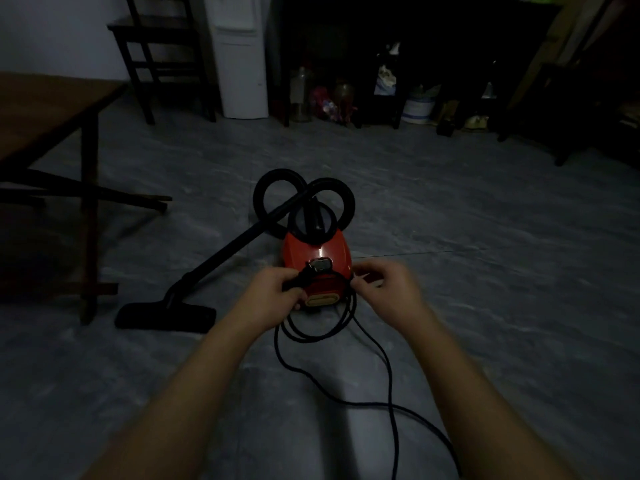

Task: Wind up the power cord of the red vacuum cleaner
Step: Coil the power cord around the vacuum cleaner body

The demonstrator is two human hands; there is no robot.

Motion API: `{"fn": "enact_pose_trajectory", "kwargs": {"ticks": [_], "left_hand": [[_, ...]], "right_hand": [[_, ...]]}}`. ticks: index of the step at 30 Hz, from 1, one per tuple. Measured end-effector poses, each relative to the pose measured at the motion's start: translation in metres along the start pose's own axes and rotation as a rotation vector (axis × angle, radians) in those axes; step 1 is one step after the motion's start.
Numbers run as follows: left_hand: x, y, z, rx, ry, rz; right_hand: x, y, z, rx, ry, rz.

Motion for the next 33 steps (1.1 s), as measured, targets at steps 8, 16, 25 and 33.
{"fn": "enact_pose_trajectory", "kwargs": {"ticks": [8,16,25,33], "left_hand": [[-0.003,-0.018,-0.005,0.213,-0.029,-0.135],[-0.004,-0.022,0.0,0.111,-0.026,-0.06],[-0.005,-0.018,0.002,-0.075,0.009,-0.007],[-0.005,-0.022,0.003,-0.034,-0.065,0.027]], "right_hand": [[-0.008,-0.02,-0.025,-0.003,0.206,-0.034],[-0.008,-0.025,-0.019,-0.09,0.143,-0.17],[-0.007,-0.016,-0.016,0.011,0.066,-0.359],[-0.01,-0.009,-0.019,-0.044,0.052,-0.412]]}}
Point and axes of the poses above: each hand's wrist, its own x-axis towards the middle knuckle, its own y-axis out of the back of the hand, z = x × y, the point moved 2 cm from there along x, towards the middle knuckle, and after that the axes turned 5 degrees about -x, right-handed, at the moved point
